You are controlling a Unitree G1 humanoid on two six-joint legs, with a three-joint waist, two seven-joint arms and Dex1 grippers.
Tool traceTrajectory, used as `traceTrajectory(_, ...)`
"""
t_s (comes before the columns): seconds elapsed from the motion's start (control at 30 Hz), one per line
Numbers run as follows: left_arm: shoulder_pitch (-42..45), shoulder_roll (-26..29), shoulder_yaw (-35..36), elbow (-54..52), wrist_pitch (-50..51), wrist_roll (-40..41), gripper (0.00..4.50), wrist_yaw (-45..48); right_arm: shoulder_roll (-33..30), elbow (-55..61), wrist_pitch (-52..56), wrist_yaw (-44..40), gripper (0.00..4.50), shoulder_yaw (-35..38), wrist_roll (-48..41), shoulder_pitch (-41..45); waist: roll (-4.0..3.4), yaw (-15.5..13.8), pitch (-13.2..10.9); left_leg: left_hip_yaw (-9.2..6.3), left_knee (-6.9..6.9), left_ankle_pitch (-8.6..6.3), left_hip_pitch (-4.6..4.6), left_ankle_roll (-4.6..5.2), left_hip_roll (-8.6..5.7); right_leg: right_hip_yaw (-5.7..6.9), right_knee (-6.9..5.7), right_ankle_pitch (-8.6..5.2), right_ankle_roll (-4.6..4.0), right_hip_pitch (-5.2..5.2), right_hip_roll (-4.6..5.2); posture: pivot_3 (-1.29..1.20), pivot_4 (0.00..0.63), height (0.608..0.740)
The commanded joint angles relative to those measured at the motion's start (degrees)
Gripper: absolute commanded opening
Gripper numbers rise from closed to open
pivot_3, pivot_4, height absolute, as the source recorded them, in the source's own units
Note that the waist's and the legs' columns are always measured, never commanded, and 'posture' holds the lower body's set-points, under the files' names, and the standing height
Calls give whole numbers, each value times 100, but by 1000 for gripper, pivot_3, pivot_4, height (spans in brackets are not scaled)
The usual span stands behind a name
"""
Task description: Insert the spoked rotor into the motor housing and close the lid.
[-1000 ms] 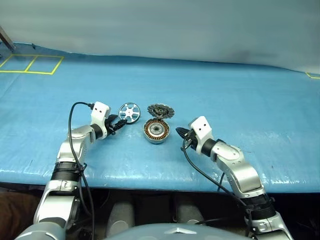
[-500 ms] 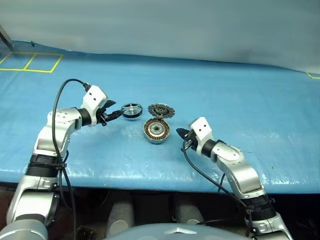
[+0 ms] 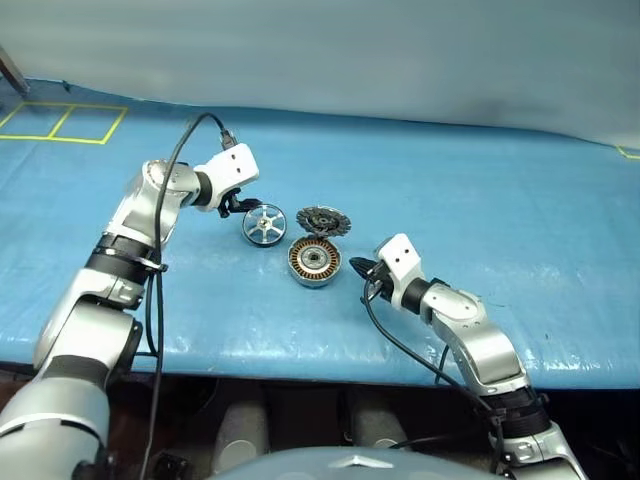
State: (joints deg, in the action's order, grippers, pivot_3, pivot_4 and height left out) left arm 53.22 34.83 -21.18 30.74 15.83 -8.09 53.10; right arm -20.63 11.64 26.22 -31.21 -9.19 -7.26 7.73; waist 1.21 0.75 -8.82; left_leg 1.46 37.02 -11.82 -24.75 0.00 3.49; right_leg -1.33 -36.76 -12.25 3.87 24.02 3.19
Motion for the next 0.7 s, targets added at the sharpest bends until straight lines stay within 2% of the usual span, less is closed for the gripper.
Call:
traceTrajectory(0.03,528,-99,-386,502,-312,-503,2670,338,-33,131,-43,-17,0,55,-30,96,2,-8,-2,-1,-1,0,-3,1,0,0,-2,-3,0,2,-1,0,150,740)
traceTrajectory(0.3,1053,-127,-776,1082,-999,-1119,2670,798,-228,318,123,-57,0,76,-8,37,2,-12,-3,-8,10,0,-70,1,-1,-3,-7,17,12,61,-3,0,150,740)
traceTrajectory(0.7,1012,-104,-838,837,-1330,-1405,2670,1241,-363,293,203,-47,0,-35,95,120,1,-11,-3,-10,22,0,-71,1,-2,-4,-11,14,14,57,-3,0,150,740)
